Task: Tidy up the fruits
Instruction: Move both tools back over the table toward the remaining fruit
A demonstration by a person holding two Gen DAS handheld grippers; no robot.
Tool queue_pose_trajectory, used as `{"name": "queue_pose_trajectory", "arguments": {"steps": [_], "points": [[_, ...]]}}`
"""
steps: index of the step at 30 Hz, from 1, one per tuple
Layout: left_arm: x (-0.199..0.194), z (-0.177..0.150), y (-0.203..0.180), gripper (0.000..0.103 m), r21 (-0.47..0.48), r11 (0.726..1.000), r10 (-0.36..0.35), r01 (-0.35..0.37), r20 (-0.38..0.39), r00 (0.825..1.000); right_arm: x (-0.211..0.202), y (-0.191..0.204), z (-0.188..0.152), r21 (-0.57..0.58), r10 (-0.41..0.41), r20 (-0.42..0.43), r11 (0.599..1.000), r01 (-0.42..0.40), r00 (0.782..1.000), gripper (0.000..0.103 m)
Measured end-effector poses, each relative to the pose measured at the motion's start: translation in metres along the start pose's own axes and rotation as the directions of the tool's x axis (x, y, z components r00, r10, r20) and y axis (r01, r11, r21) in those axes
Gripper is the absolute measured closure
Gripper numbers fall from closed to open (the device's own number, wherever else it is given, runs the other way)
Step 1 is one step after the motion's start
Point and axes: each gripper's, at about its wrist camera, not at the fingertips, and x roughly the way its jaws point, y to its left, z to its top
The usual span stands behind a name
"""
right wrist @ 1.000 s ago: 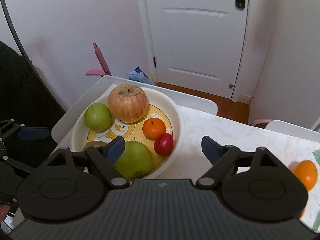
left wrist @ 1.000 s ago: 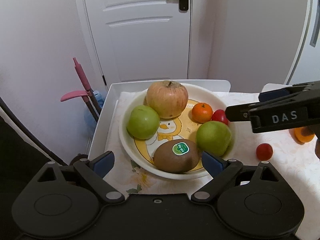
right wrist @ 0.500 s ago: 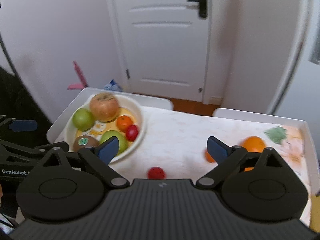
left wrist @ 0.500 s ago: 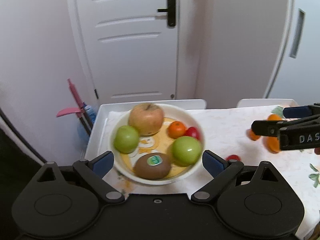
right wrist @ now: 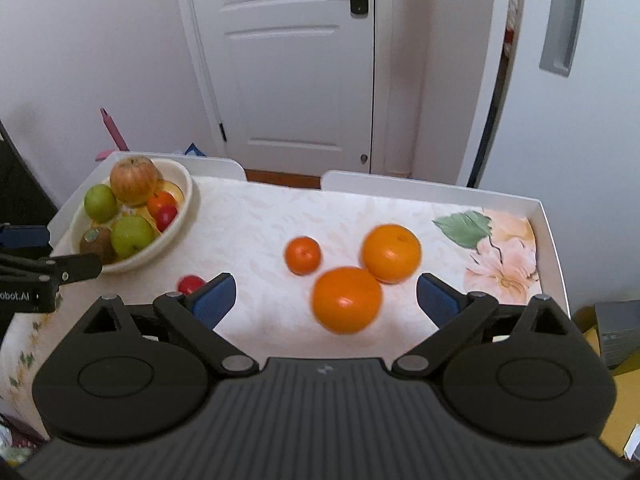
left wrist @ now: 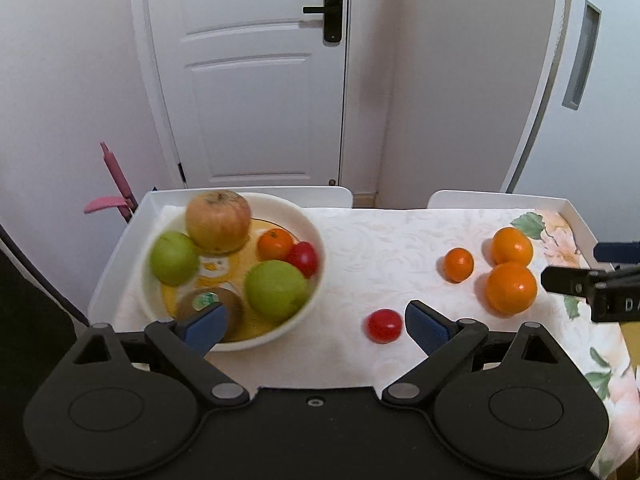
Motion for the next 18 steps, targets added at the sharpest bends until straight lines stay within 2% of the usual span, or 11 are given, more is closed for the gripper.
{"name": "queue_pose_trajectory", "arguments": {"steps": [10,18], "points": [[0.032,-0.013,-0.041,0.008,-0.052,0.997,0.056,-0.056,0.01,0.998,0.032,-0.036,-0.015,-0.021,0.086,-0.022,0.996,-0.087,0.996,0.0],[0.076,-0.024,-0.061,0.03,-0.033,0.998,0.06,-0.061,-0.028,0.998,0.057,-0.049,-0.026,-0.002,0.141,-0.024,0.99,-0.141,0.99,0.0]]}}
